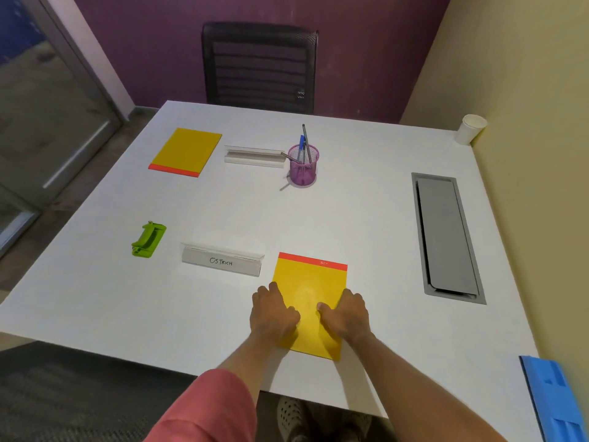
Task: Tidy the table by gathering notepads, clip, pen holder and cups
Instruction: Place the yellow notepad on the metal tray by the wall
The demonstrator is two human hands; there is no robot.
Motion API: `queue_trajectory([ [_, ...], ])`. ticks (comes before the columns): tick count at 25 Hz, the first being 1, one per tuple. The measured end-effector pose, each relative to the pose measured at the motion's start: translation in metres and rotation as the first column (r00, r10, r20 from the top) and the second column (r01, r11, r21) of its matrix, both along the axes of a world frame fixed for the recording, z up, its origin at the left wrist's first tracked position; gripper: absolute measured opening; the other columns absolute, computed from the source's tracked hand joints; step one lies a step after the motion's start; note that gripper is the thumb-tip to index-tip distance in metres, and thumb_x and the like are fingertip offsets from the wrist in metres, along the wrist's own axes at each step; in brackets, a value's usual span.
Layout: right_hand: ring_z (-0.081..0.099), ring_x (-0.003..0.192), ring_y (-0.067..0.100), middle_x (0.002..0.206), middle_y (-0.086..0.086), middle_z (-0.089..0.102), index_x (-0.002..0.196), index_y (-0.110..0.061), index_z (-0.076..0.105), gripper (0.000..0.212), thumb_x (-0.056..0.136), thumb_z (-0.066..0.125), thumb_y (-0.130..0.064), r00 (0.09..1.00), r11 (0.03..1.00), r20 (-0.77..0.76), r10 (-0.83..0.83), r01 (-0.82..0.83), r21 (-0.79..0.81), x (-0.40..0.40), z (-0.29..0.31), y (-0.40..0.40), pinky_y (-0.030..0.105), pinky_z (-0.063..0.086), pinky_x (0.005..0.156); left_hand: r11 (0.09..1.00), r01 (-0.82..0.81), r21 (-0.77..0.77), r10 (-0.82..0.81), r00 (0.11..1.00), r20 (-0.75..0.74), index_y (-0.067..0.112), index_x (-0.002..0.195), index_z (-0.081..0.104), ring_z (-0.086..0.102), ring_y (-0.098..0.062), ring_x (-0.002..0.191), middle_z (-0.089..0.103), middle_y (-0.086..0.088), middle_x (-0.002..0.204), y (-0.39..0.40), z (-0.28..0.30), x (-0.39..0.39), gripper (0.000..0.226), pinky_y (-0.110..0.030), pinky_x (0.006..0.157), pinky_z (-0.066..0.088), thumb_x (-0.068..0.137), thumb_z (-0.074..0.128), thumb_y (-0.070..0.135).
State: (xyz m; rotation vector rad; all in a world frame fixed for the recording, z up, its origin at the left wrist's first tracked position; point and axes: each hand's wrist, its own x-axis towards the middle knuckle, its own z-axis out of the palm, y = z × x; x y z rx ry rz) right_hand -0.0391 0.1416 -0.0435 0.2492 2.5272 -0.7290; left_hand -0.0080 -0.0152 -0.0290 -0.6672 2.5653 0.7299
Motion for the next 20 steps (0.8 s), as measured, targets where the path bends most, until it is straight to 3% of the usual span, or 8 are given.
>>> queue_trajectory([
  [6,0.051,0.082,0.02,0.101,0.008,0.059,0.103,-0.008,0.052,0.032,0.081,0.068,-0.026,0.98,0.979,0.074,-0.184,0.189,-0.077,-0.014,0.002,0.009,0.029,0.041,0.067,0.977,-0.18,0.112,0.187,0.981,-0.055,0.003,0.125,0.045,0.054,-0.035,0.111,0.056,-0.018,0.118,-0.01,-0.003,-0.01,0.05,-0.039,0.083,0.047,0.08,0.063,0.015],
  [11,0.057,0.091,0.027,0.108,0.013,0.062,0.113,-0.002,0.058,0.033,0.083,0.065,-0.015,0.962,0.952,0.076,-0.261,0.269,-0.146,-0.014,-0.001,0.016,0.036,0.048,0.078,0.968,-0.223,0.112,0.231,0.972,-0.055,0.005,0.095,0.059,0.057,-0.025,0.081,0.063,-0.01,0.091,-0.017,-0.009,-0.015,0.019,-0.033,0.068,0.045,0.076,0.065,0.002],
  [14,0.055,0.068,0.021,0.085,0.013,0.065,0.081,-0.004,0.063,0.006,0.081,0.063,-0.01,0.952,0.935,0.068,-0.299,0.307,-0.179,-0.014,0.001,0.023,0.035,0.05,0.071,0.955,-0.258,0.146,0.269,0.961,-0.061,0.011,0.074,0.056,0.056,-0.024,0.073,0.057,-0.003,0.075,-0.018,-0.01,-0.016,0.016,-0.03,0.062,0.043,0.072,0.063,-0.003],
  [17,0.058,0.065,0.024,0.067,0.006,0.057,0.064,-0.01,0.055,0.016,0.079,0.061,-0.007,0.938,0.912,0.086,-0.336,0.347,-0.219,-0.015,0.006,0.031,0.032,0.045,0.064,0.929,-0.291,0.23,0.319,0.943,-0.095,0.009,0.082,0.062,0.055,-0.023,0.079,0.059,-0.004,0.083,-0.018,-0.009,-0.019,0.016,-0.027,0.064,0.041,0.074,0.059,-0.005],
  [20,0.062,0.079,0.029,0.075,0.007,0.057,0.077,-0.006,0.061,0.003,0.08,0.06,-0.006,0.937,0.909,0.083,-0.34,0.35,-0.226,-0.018,0.014,0.04,0.033,0.048,0.069,0.912,-0.275,0.305,0.328,0.935,-0.136,0.005,0.1,0.066,0.056,-0.022,0.085,0.062,-0.008,0.096,-0.02,-0.004,-0.028,0.022,-0.025,0.069,0.042,0.082,0.057,-0.005],
])
